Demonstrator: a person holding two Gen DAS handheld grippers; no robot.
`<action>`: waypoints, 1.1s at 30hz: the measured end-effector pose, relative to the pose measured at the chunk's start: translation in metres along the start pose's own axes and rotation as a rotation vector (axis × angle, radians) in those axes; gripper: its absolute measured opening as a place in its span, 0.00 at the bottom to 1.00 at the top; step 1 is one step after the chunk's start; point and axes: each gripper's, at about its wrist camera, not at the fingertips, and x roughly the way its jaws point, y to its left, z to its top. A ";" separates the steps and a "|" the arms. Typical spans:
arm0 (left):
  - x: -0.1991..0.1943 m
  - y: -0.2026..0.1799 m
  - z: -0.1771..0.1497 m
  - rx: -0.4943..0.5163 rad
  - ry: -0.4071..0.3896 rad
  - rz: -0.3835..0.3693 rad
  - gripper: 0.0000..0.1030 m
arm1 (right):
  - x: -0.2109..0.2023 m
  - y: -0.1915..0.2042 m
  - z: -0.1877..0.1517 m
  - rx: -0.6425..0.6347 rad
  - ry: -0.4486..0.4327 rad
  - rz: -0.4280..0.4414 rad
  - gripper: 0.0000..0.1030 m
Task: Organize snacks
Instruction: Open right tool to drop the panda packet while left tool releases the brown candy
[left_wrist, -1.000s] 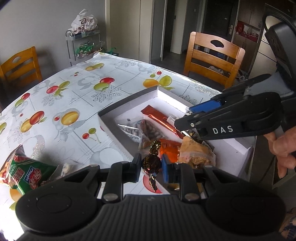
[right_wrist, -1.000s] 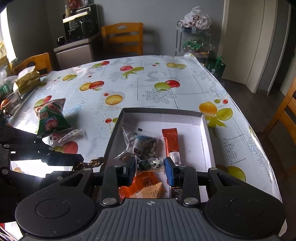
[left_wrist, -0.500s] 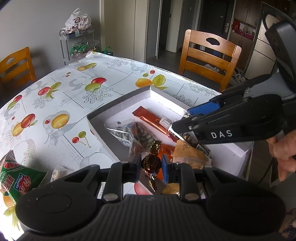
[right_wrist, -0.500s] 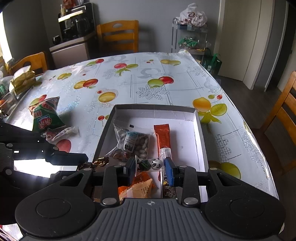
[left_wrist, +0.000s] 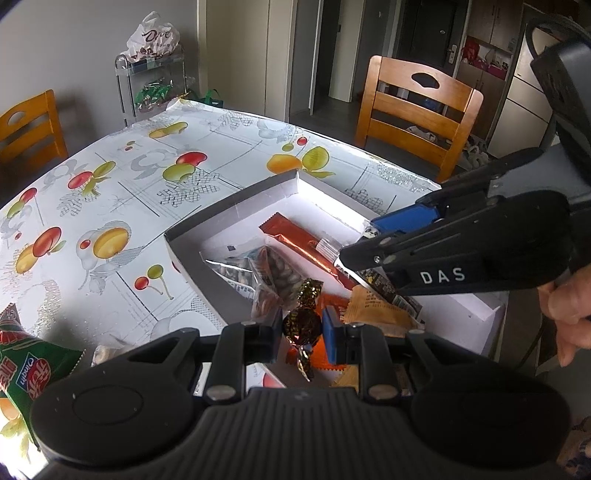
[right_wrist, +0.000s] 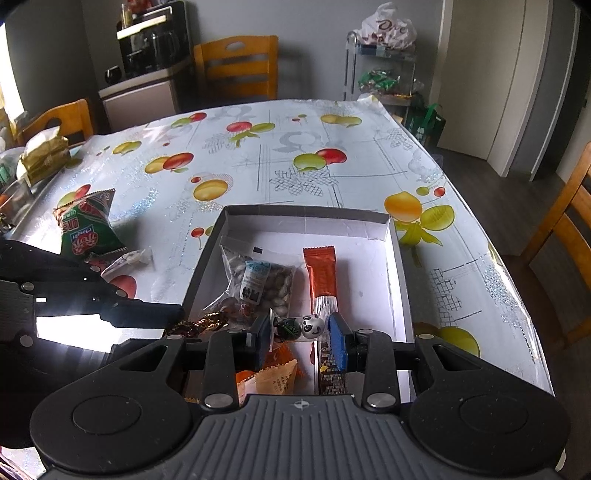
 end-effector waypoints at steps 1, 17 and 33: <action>0.001 0.000 0.000 0.002 0.002 0.001 0.20 | 0.001 -0.001 0.000 0.001 0.002 0.001 0.34; 0.014 -0.004 0.003 -0.012 0.014 -0.046 0.20 | 0.015 -0.006 0.001 -0.003 0.045 0.000 0.36; 0.006 0.000 0.002 -0.018 -0.008 -0.022 0.48 | 0.012 -0.003 0.004 -0.006 0.035 -0.016 0.44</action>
